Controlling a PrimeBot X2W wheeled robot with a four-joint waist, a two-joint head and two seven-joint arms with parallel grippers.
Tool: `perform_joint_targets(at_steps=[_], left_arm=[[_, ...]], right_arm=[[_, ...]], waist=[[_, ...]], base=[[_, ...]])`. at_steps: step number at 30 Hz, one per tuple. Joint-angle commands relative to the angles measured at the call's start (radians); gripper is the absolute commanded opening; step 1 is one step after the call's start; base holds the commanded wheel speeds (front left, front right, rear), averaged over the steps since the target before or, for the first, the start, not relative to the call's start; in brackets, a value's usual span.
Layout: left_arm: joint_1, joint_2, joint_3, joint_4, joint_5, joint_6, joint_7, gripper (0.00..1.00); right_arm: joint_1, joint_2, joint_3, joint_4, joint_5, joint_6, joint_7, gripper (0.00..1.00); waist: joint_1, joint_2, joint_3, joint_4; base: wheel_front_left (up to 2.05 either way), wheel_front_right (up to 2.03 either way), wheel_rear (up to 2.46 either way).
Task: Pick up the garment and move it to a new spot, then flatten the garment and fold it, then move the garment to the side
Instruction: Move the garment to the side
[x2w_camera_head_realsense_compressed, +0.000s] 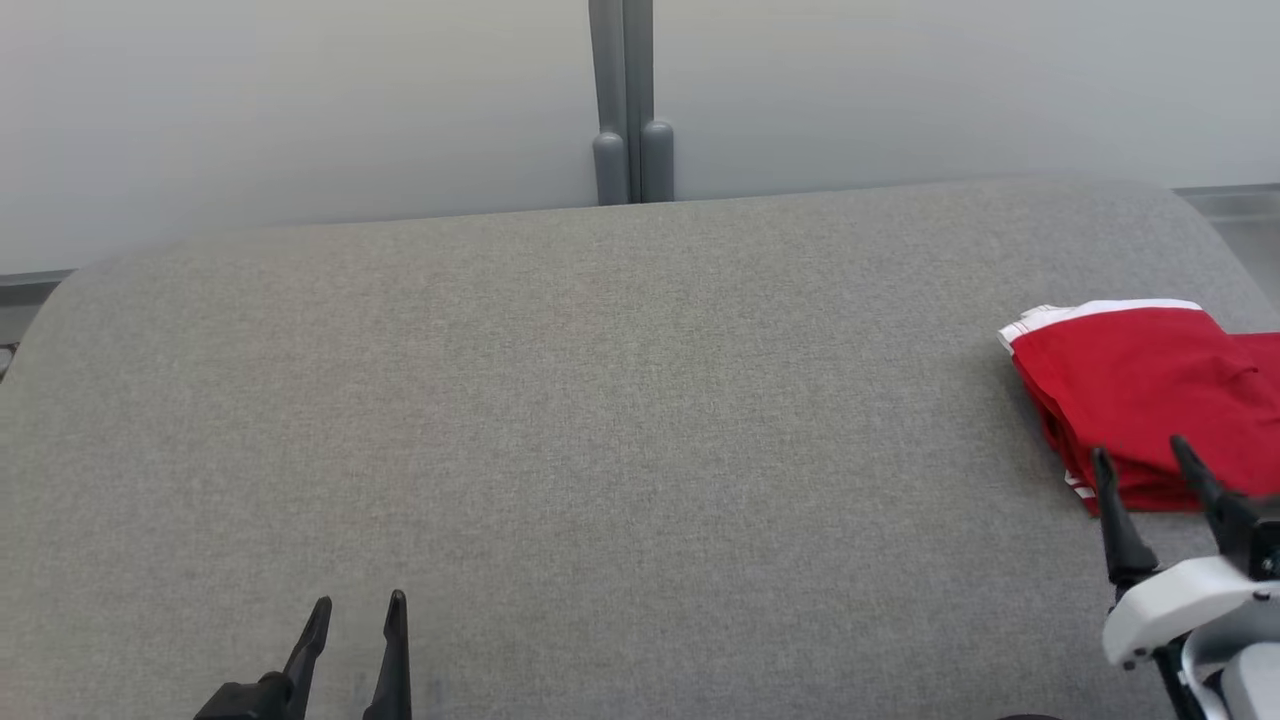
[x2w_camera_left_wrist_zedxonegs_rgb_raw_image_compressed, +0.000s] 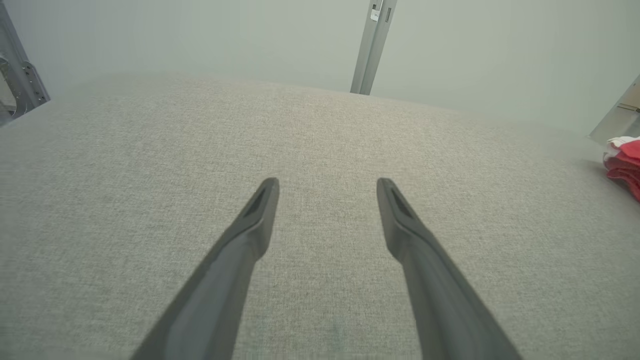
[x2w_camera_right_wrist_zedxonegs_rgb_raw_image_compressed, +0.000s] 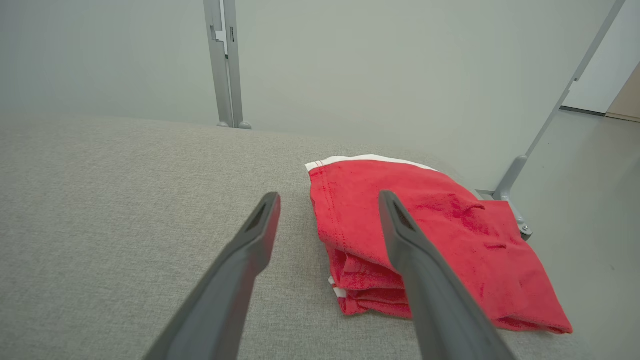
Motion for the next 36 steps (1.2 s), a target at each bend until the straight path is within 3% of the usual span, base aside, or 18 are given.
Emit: perform_joint_targets(at_steps=[1,6,11,36], left_arm=[[-0.002,0.006,0.004,0.002,-0.001,0.0,-0.002,1.0],[-0.022,0.01,0.015,0.03,0.0,0.0,-0.002,1.0],[-0.032,0.016,0.039,0.055,0.007,0.0,-0.002,1.0],[-0.053,0.041,-0.021,0.082,-0.036,0.0,-0.002,1.0]], right_arm=[[0.021,0.024,-0.012,-0.01,-0.009,-0.001,-0.003,1.0],[0.106,0.121,-0.037,-0.088,-0.172,-0.001,-0.004,1.0],[0.135,0.191,-0.014,-0.142,-0.228,-0.001,-0.004,1.0],[0.133,0.281,-0.135,-0.147,-0.324,-0.001,-0.004,1.0]], waist=[[0.0,0.0,-0.014,0.014],[0.0,0.0,-0.022,0.016],[0.0,0.0,-0.032,0.013],[0.0,0.0,-0.028,0.008]], base=[[0.0,0.0,0.0],[0.0,0.0,0.0],[0.0,0.0,0.0],[0.0,0.0,0.0]])
